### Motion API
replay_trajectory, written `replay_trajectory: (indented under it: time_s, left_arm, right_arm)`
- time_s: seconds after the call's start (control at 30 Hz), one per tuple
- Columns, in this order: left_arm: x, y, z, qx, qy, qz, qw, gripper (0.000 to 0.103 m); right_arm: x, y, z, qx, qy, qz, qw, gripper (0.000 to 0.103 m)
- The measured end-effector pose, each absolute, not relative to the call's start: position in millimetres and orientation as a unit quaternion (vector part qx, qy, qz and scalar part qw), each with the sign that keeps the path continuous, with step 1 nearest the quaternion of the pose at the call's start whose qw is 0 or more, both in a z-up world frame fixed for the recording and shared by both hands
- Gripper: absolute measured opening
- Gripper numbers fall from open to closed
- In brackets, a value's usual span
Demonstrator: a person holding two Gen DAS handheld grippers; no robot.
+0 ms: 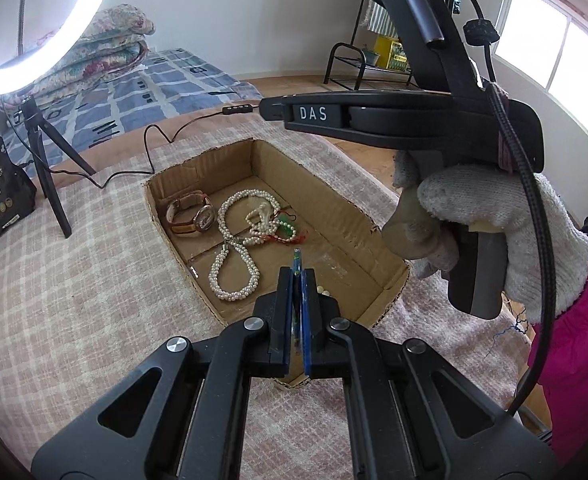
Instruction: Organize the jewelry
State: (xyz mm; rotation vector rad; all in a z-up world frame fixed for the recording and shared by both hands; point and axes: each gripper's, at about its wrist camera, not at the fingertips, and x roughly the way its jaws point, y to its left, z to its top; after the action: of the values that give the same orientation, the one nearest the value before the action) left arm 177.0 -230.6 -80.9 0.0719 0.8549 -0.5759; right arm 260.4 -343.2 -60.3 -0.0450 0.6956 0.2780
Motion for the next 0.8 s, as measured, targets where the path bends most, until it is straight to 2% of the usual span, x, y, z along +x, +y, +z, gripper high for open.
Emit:
replay_trajectory:
  time_s: [0.03, 0.1, 0.17, 0.2, 0.23, 0.27, 0.3, 0.33, 0.43, 0.63, 0.8]
  left_arm:
    - [177, -231, -81, 0.035, 0.408, -0.275, 0.87, 0.001]
    - [176, -231, -81, 0.04, 0.405, -0.275, 0.871, 0.001]
    - [175, -233, -80, 0.047, 0.403, -0.273, 0.872, 0.001]
    - [175, -233, -81, 0.049, 0.402, -0.272, 0.873, 0.002]
    - [174, -234, -81, 0.051, 0.403, -0.271, 0.873, 0.009]
    - [174, -234, -81, 0.051, 0.402, -0.27, 0.873, 0.016]
    - [174, -233, -81, 0.051, 0.401, -0.267, 0.875, 0.036]
    - [174, -232, -80, 0.049, 0.397, -0.265, 0.877, 0.048]
    - [172, -230, -77, 0.049, 0.389, -0.259, 0.883, 0.049]
    - [169, -227, -72, 0.05, 0.386, -0.257, 0.885, 0.05]
    - [162, -222, -64, 0.049, 0.38, -0.254, 0.888, 0.051]
  right_arm:
    - [260, -343, -60, -0.021, 0.34, 0.138, 0.93, 0.015]
    - [260, -343, -61, -0.021, 0.338, 0.136, 0.931, 0.024]
    - [260, -341, -61, -0.026, 0.338, 0.131, 0.932, 0.03]
    - [259, -341, -61, -0.027, 0.337, 0.128, 0.932, 0.039]
    - [259, -340, -61, -0.029, 0.336, 0.126, 0.933, 0.053]
    - [258, -340, -61, -0.03, 0.333, 0.124, 0.934, 0.059]
    - [257, -340, -60, -0.031, 0.331, 0.122, 0.935, 0.069]
    - [256, -340, -60, -0.032, 0.329, 0.118, 0.936, 0.076]
    - [255, -339, -57, -0.036, 0.325, 0.109, 0.939, 0.086]
    - [250, -339, -51, -0.039, 0.321, 0.097, 0.942, 0.098]
    - [243, -336, -44, -0.046, 0.315, 0.086, 0.944, 0.101]
